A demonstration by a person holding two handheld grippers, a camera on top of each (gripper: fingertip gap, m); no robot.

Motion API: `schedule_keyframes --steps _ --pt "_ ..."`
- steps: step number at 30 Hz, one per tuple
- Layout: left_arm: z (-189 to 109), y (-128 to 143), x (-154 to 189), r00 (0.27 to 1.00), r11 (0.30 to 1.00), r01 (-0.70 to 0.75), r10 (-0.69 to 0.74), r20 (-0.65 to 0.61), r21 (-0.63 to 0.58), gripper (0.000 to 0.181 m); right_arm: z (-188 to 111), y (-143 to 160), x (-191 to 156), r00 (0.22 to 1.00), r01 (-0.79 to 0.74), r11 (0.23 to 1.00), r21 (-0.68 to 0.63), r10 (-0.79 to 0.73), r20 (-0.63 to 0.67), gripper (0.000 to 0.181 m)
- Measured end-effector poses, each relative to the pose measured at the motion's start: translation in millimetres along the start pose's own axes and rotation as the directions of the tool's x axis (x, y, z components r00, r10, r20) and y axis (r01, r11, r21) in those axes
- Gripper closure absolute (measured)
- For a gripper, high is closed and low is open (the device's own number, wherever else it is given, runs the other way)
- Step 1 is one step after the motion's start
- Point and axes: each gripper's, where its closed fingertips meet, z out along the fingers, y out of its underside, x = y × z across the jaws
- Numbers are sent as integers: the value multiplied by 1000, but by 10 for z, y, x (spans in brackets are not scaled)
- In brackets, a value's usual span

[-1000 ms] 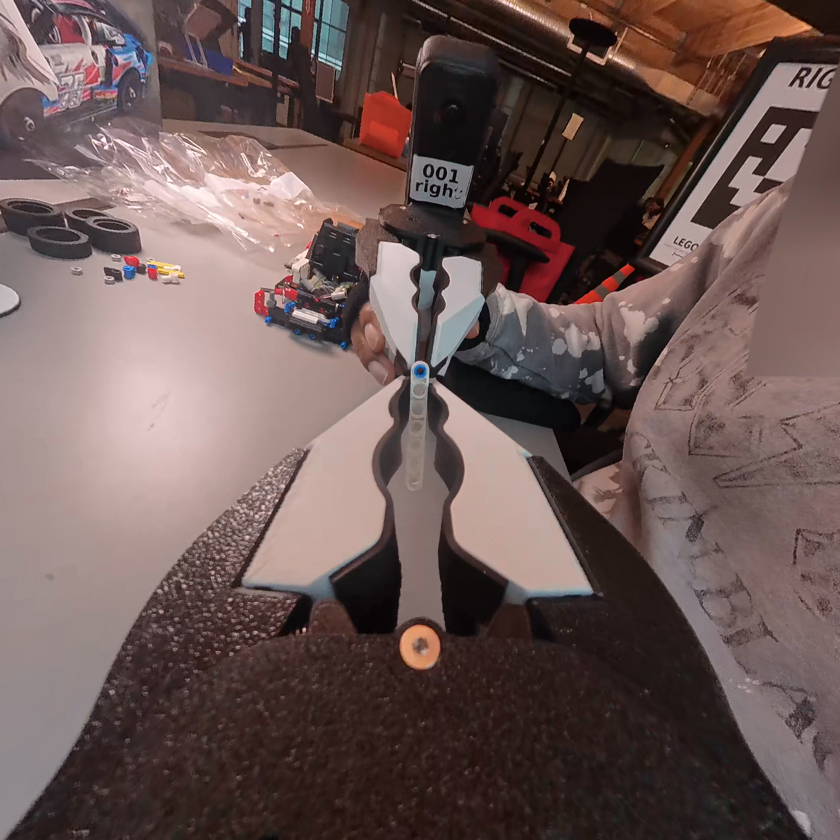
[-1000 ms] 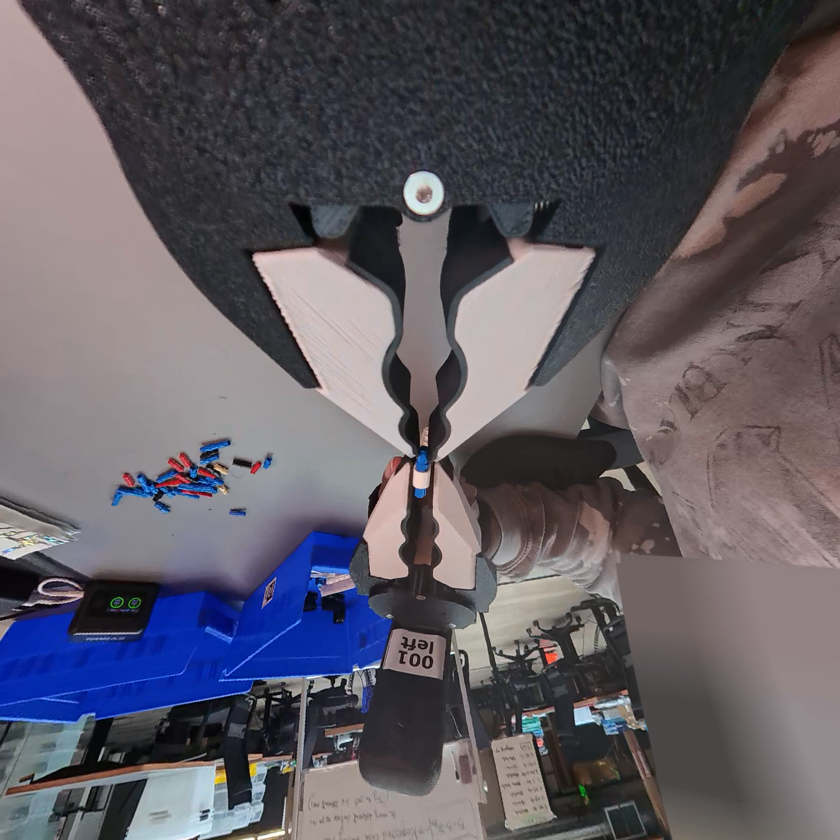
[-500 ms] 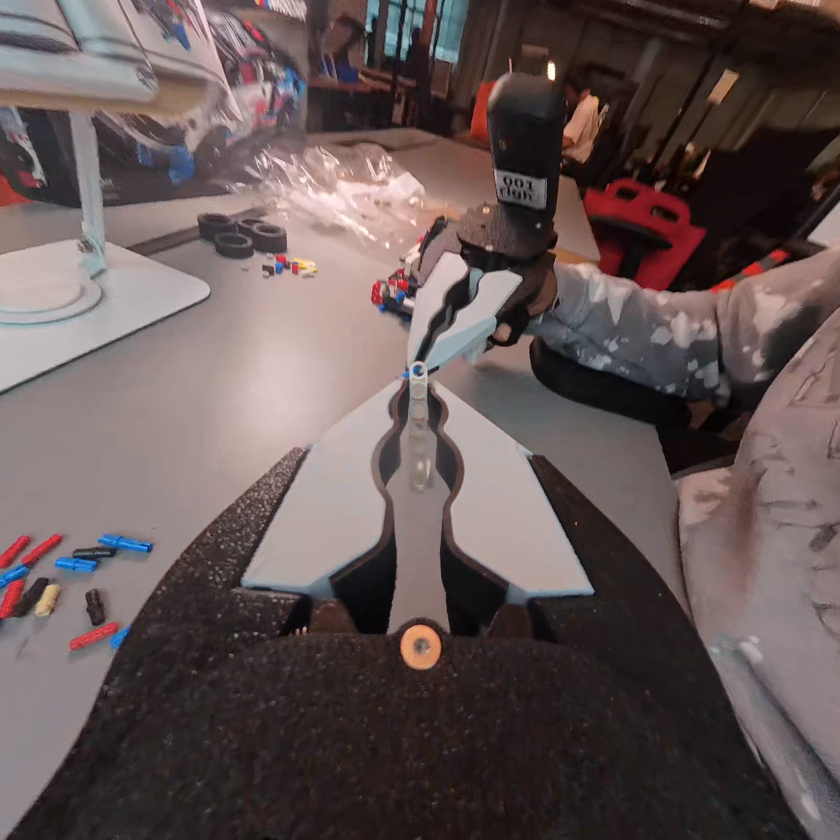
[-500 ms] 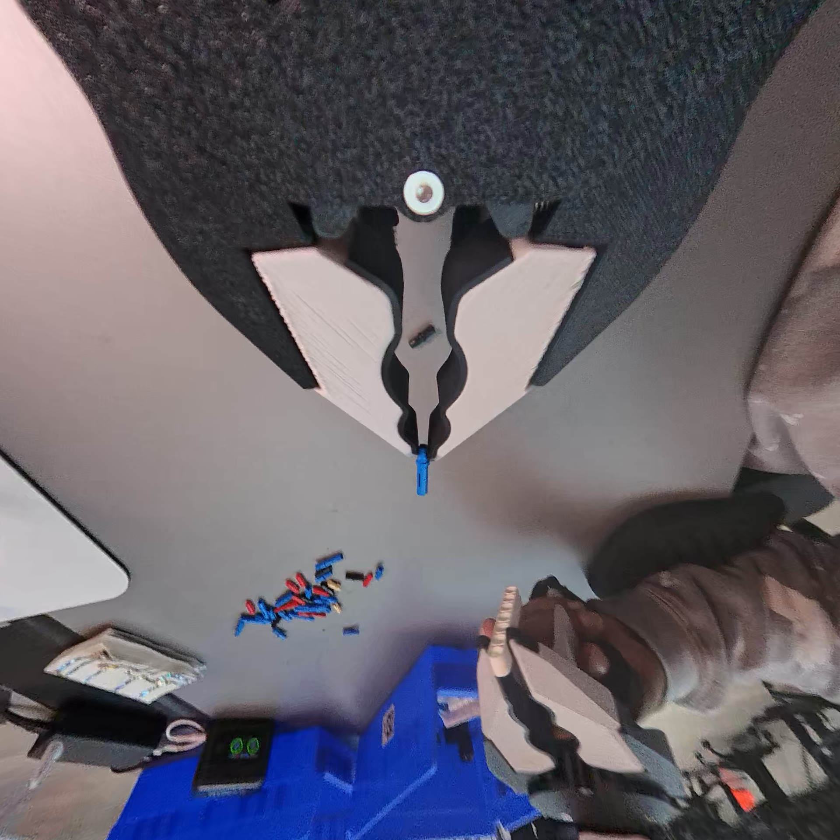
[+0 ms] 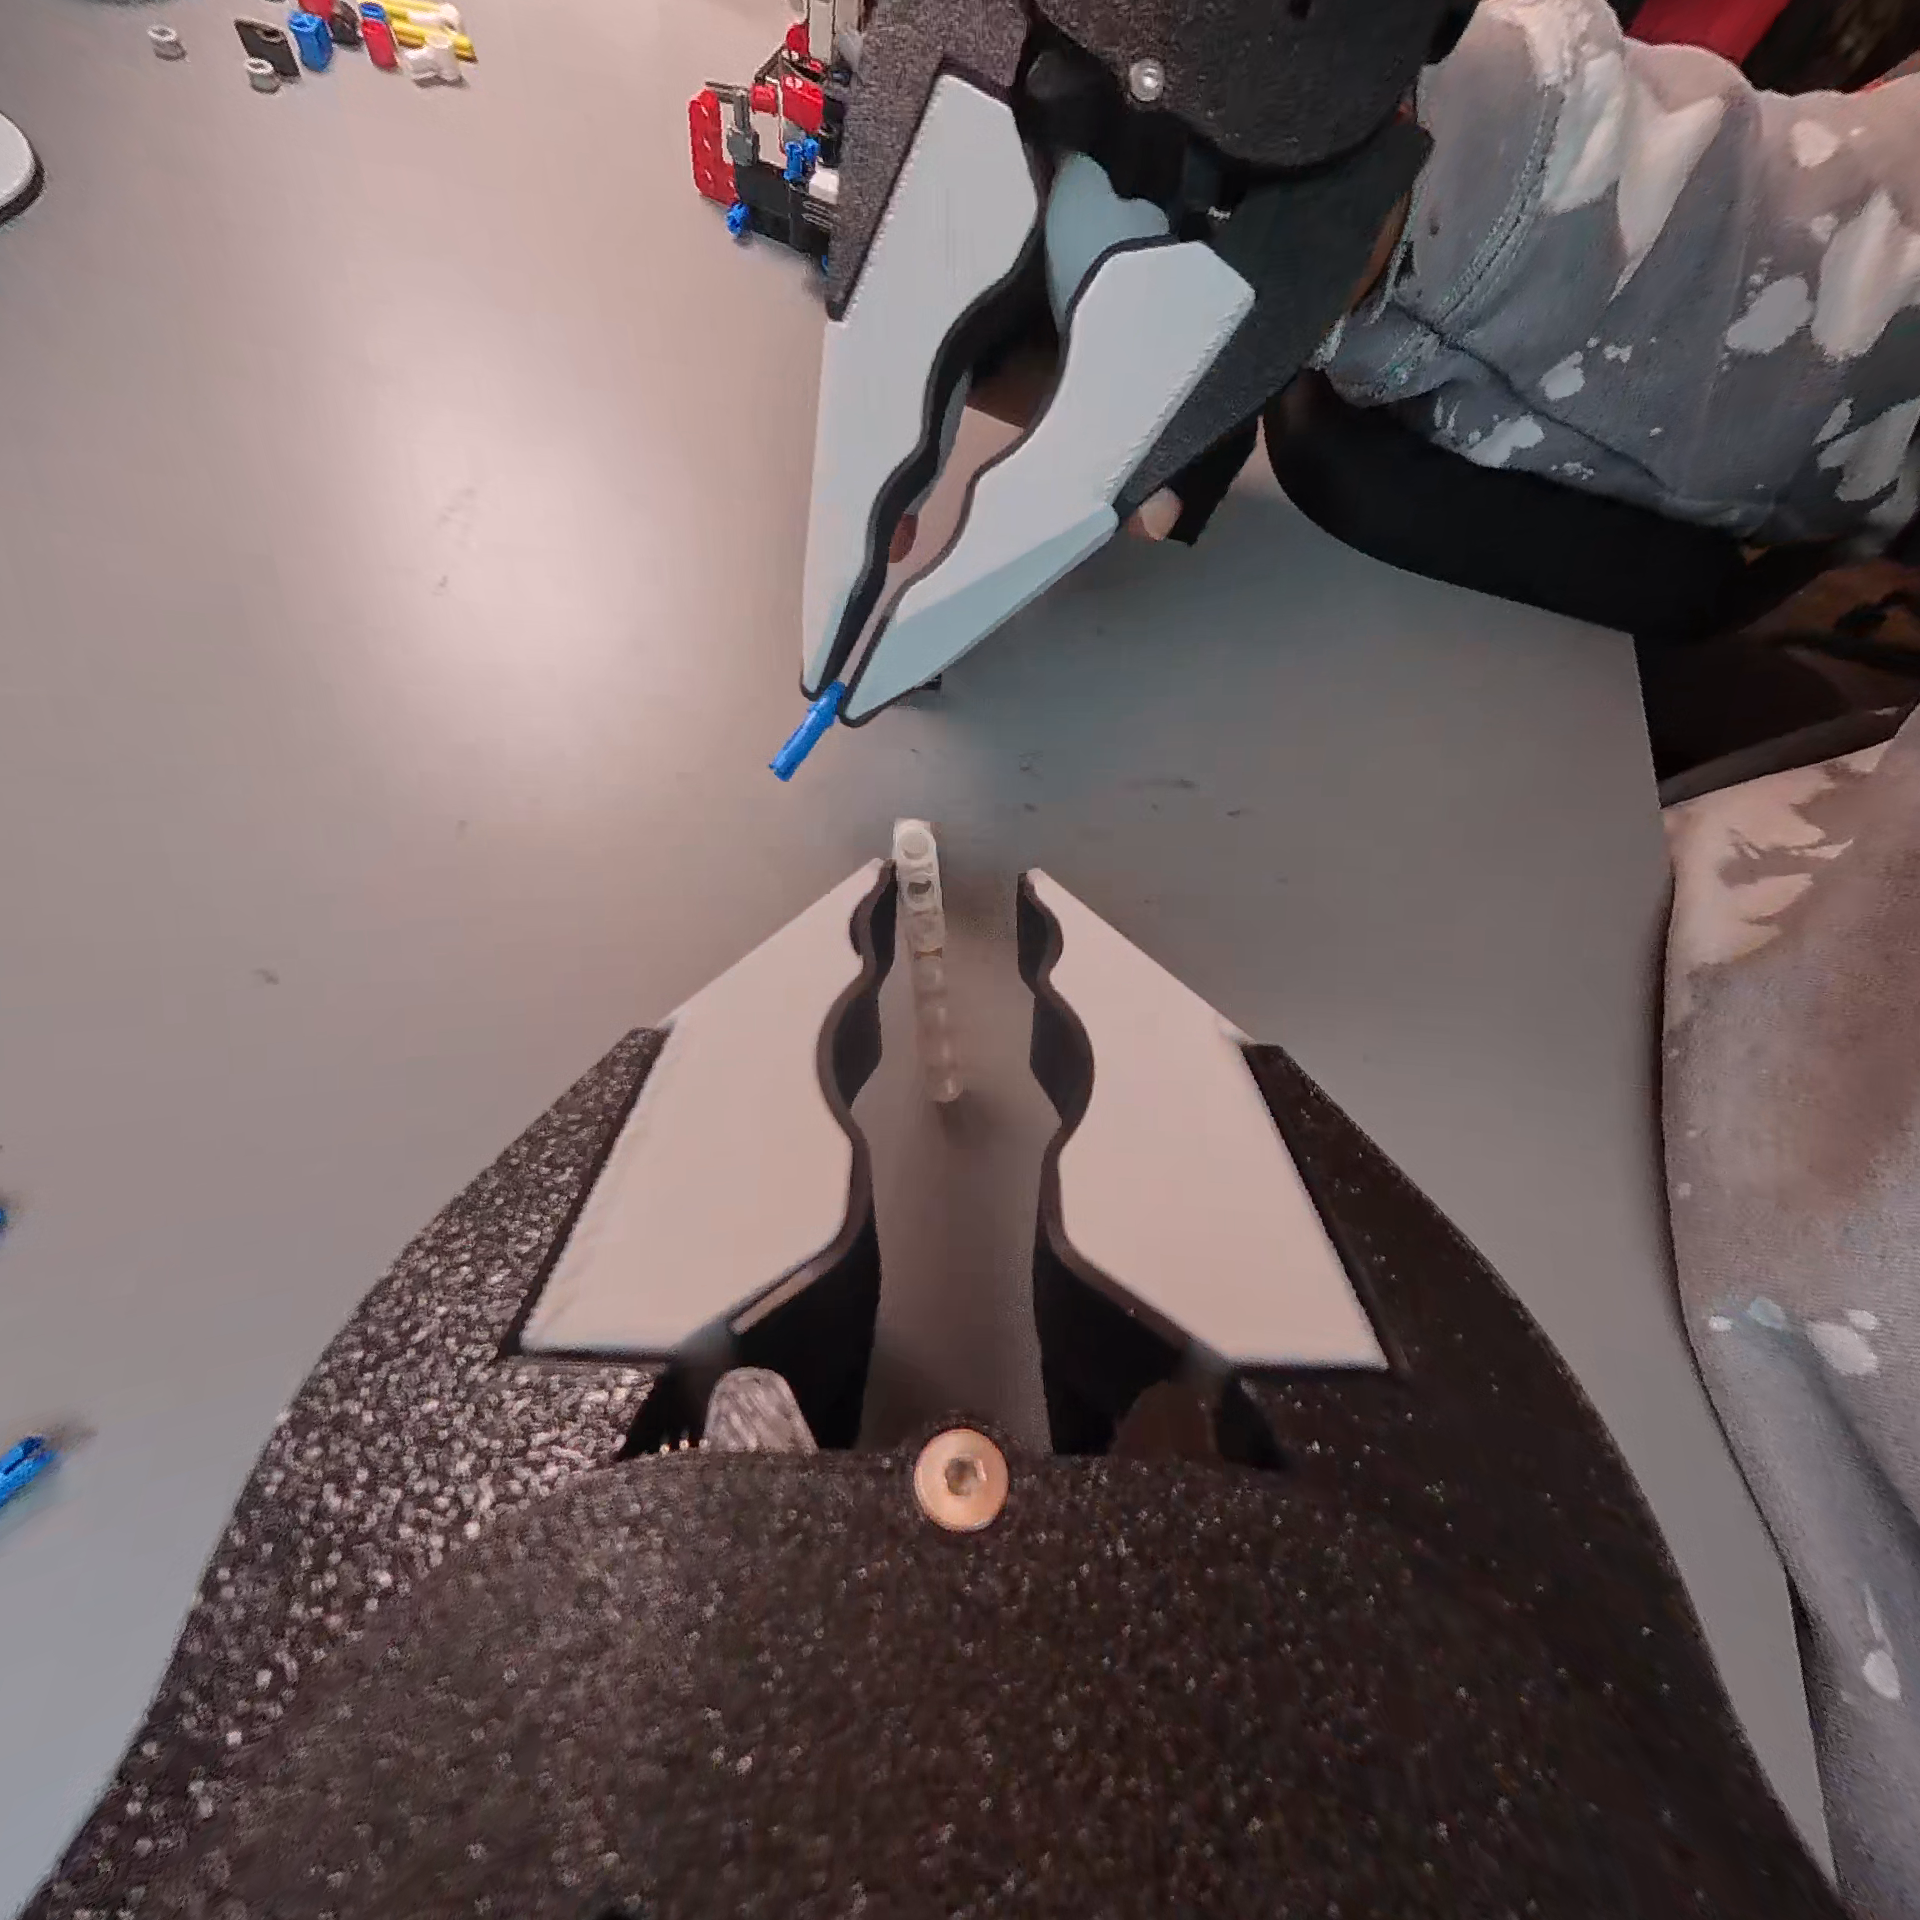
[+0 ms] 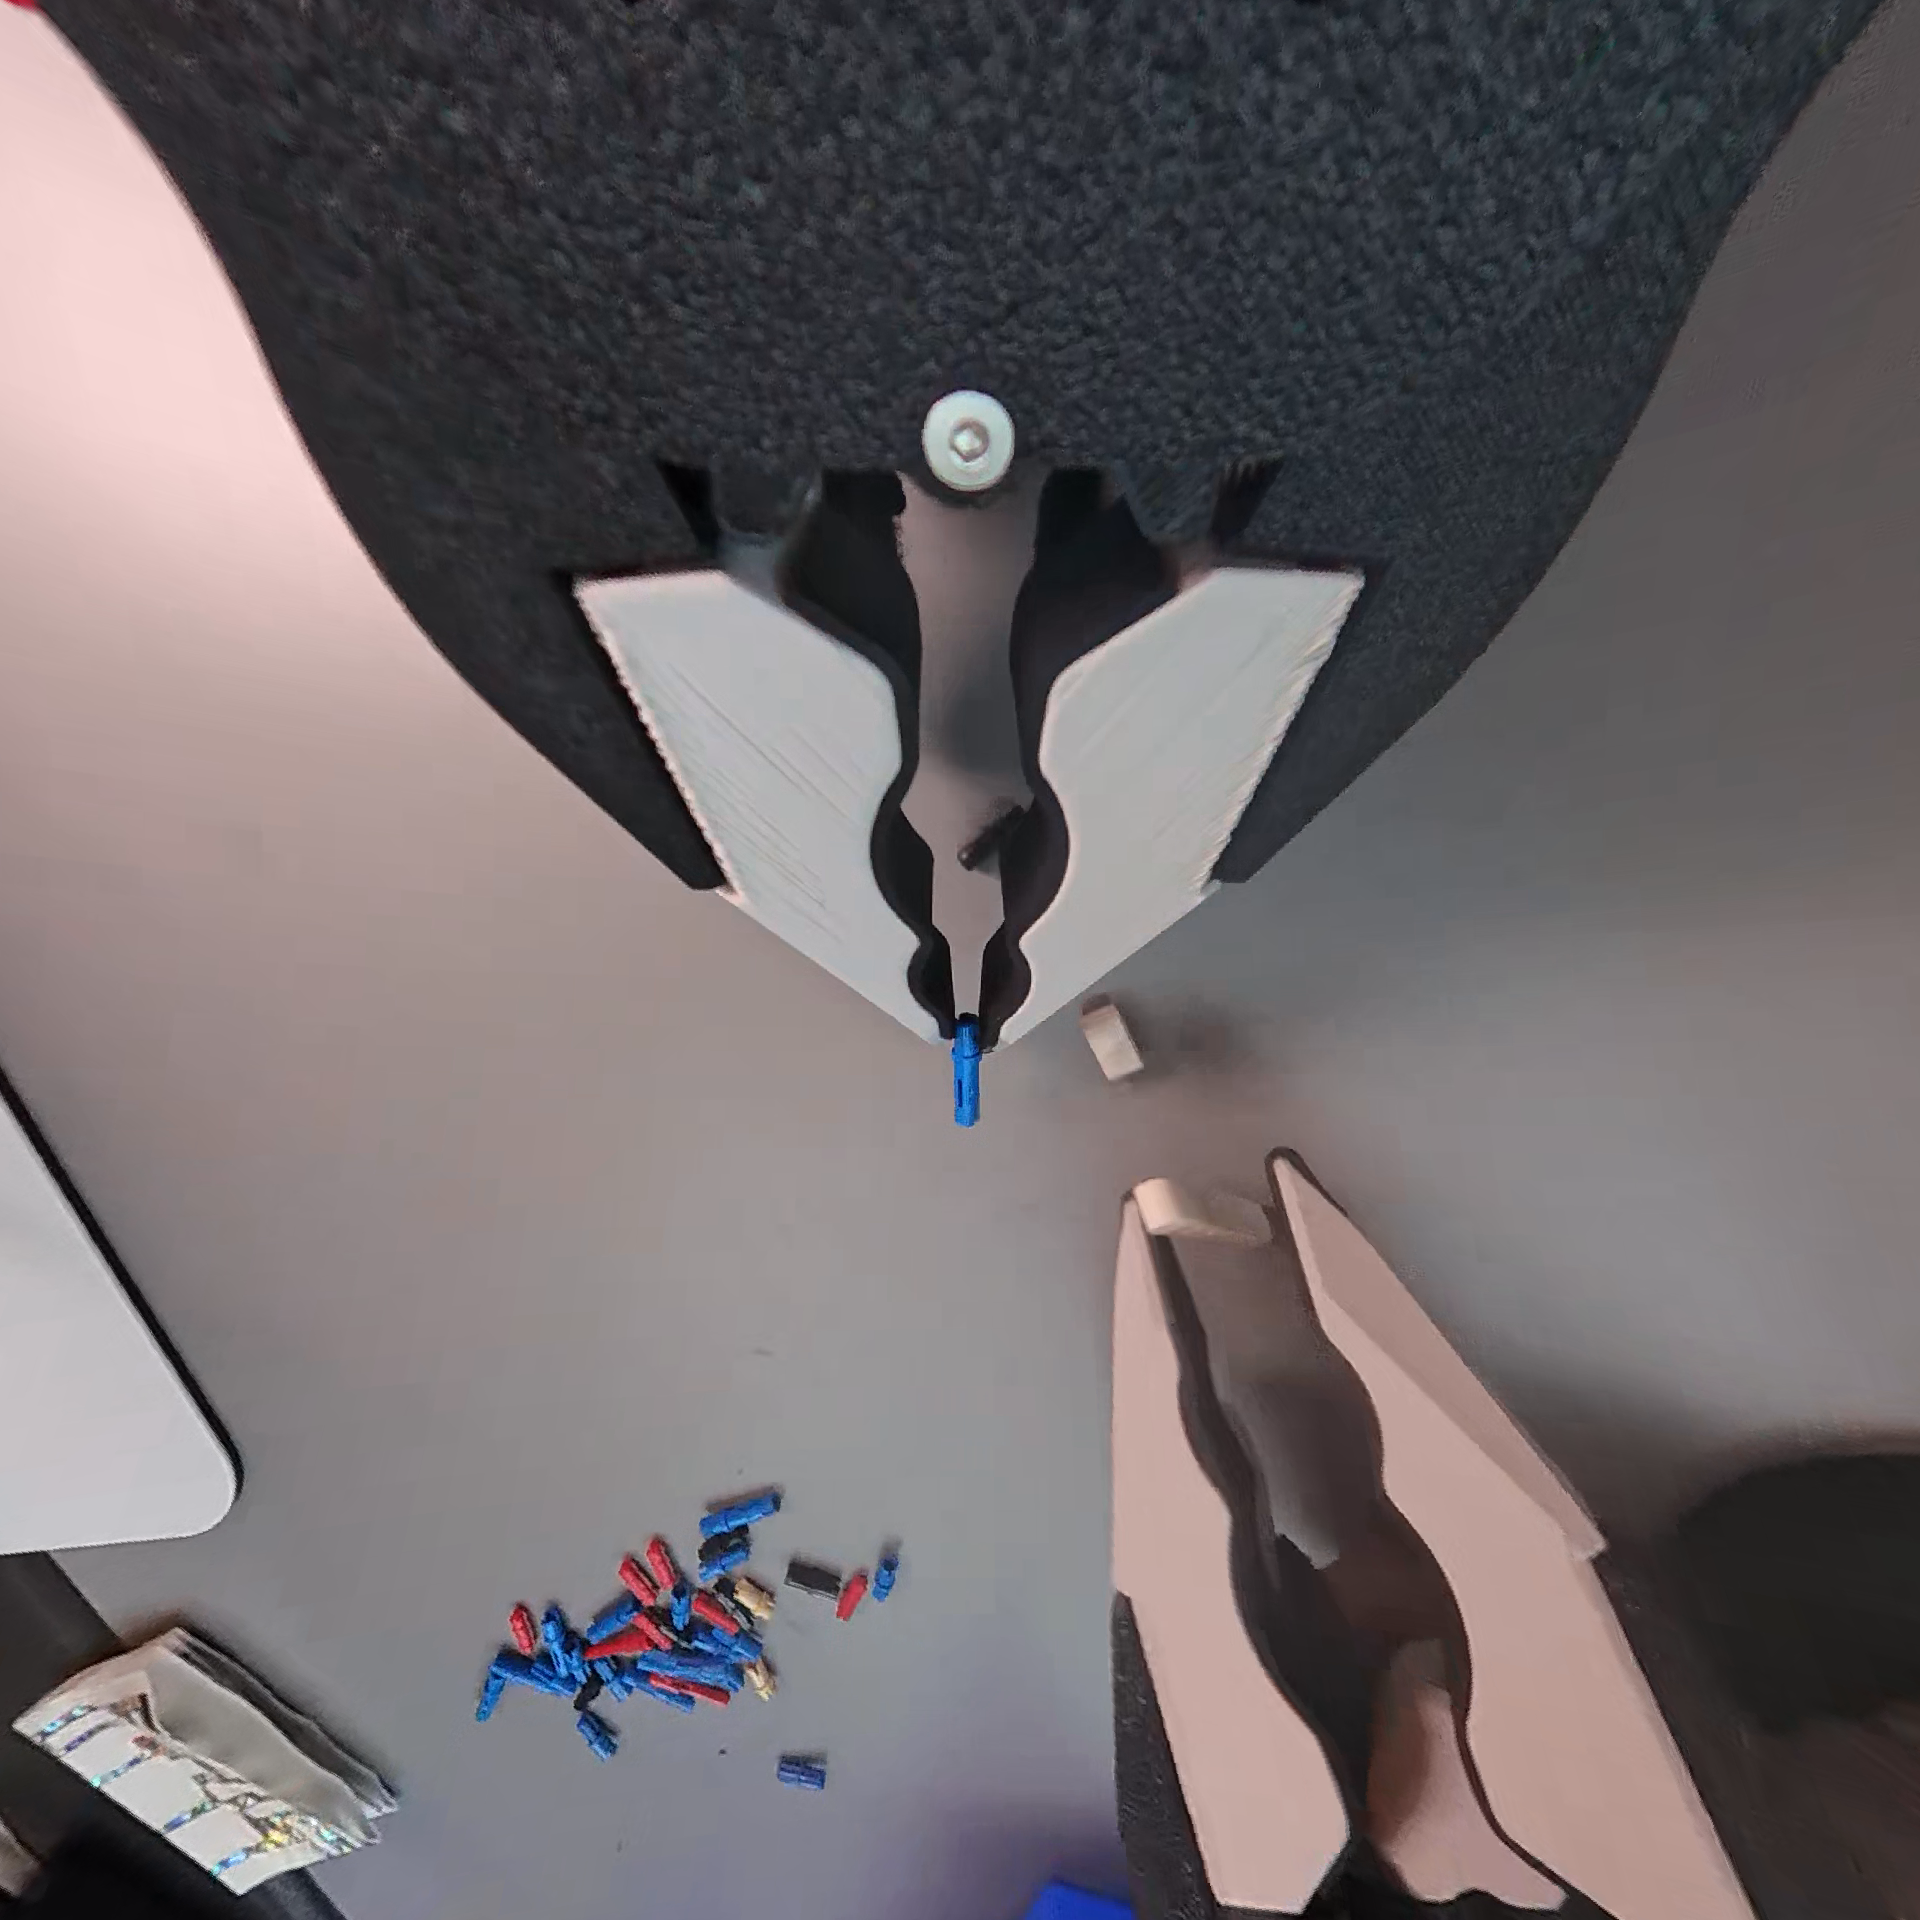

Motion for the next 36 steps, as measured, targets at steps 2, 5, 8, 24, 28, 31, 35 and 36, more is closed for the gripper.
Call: schedule_keyframes --steps 2,5,8,24,28,31,35,36 --pt "-18 -16 -51 1000 1000 28 -28 14 15 159 -14 -99 -94 999 14 999 50 -16 32 178" --pt "-61 -72 -58 999 998 37 -37 4 55 160 -40 -250 -259 995 50 991 126 -61 80 178" --pt "-44 -19 -38 1000 999 24 -24 -2 23 163 -31 -251 -295 993 78 990 113 -87 75 178" --pt "-63 -116 55 999 997 -43 44 -14 66 174 -75 -295 -438 985 90 985 147 -109 130 178" --pt "-51 -89 55 999 998 -49 49 -7 43 178 -58 -274 -438 986 86 987 139 -104 130 177" --pt "-130 -134 -137 994 997 -47 40 99 62 178 -84 -274 -264 996 69 989 130 -77 53 176" --pt "-494 -79 -835 911 994 27 -68 408 106 178 -152 25 -39 1000 29 999 -21 -29 8 159" --pt "-604 -35 -1004 876 992 51 -98 473 112 178 -161 123 -21 1000 25 998 -63 -24 12 159"
